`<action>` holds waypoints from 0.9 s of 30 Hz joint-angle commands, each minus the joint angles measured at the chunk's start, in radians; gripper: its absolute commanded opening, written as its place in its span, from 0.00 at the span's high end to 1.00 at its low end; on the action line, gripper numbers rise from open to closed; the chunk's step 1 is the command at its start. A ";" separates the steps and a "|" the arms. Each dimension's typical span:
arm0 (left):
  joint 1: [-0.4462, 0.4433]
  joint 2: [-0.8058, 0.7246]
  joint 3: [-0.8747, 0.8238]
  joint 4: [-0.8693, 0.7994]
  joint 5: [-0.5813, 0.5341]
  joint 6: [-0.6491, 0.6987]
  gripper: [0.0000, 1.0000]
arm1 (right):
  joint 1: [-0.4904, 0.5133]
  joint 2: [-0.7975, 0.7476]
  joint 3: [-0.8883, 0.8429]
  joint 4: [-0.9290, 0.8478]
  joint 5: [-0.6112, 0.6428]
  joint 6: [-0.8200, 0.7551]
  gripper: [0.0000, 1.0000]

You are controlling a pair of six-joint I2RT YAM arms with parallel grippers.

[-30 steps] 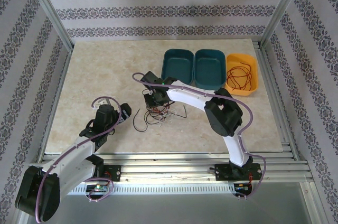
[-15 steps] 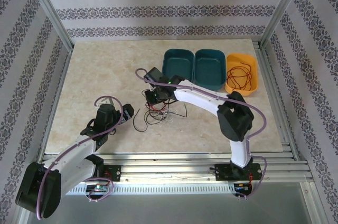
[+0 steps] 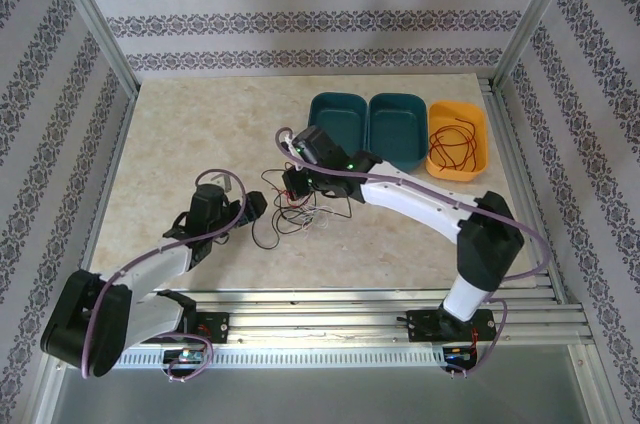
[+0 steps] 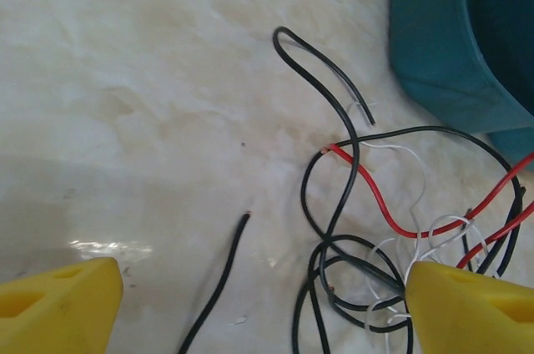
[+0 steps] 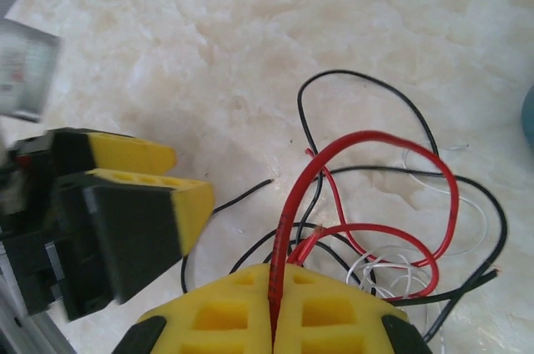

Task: Untangle the cables

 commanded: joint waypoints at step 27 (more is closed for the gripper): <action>-0.075 -0.020 0.004 0.261 0.096 0.181 0.24 | 0.009 -0.296 -0.060 -0.002 0.247 -0.017 1.00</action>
